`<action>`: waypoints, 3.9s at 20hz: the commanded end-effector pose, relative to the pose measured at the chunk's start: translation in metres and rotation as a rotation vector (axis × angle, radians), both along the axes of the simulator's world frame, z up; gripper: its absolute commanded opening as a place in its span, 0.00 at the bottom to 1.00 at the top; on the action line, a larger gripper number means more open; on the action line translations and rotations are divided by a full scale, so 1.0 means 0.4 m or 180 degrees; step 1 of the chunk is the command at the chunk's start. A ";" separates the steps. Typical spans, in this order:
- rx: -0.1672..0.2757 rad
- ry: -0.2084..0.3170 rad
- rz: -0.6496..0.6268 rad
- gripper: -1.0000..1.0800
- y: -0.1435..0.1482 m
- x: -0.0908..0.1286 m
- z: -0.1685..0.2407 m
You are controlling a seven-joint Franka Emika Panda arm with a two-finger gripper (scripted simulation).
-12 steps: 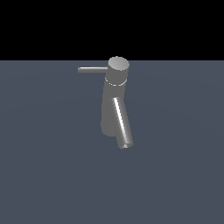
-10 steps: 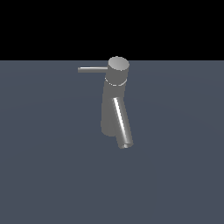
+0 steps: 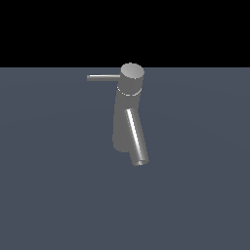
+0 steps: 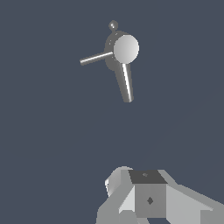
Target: Turn on the faucet by rotating a designated handle.
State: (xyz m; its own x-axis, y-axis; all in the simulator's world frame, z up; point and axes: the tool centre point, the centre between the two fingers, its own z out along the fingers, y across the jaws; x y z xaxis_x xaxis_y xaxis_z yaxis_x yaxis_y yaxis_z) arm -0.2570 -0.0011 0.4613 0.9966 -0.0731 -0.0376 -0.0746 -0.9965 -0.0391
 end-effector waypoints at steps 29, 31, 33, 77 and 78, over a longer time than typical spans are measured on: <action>0.0706 -0.0697 -0.2152 0.00 0.155 0.196 -0.263; 0.0750 -0.0742 -0.2285 0.00 0.162 0.214 -0.276; 0.0793 -0.0786 -0.2415 0.00 0.168 0.232 -0.289; 0.1338 -0.1347 -0.4042 0.00 0.184 0.471 -0.440; 0.1336 -0.1348 -0.4043 0.00 0.184 0.466 -0.444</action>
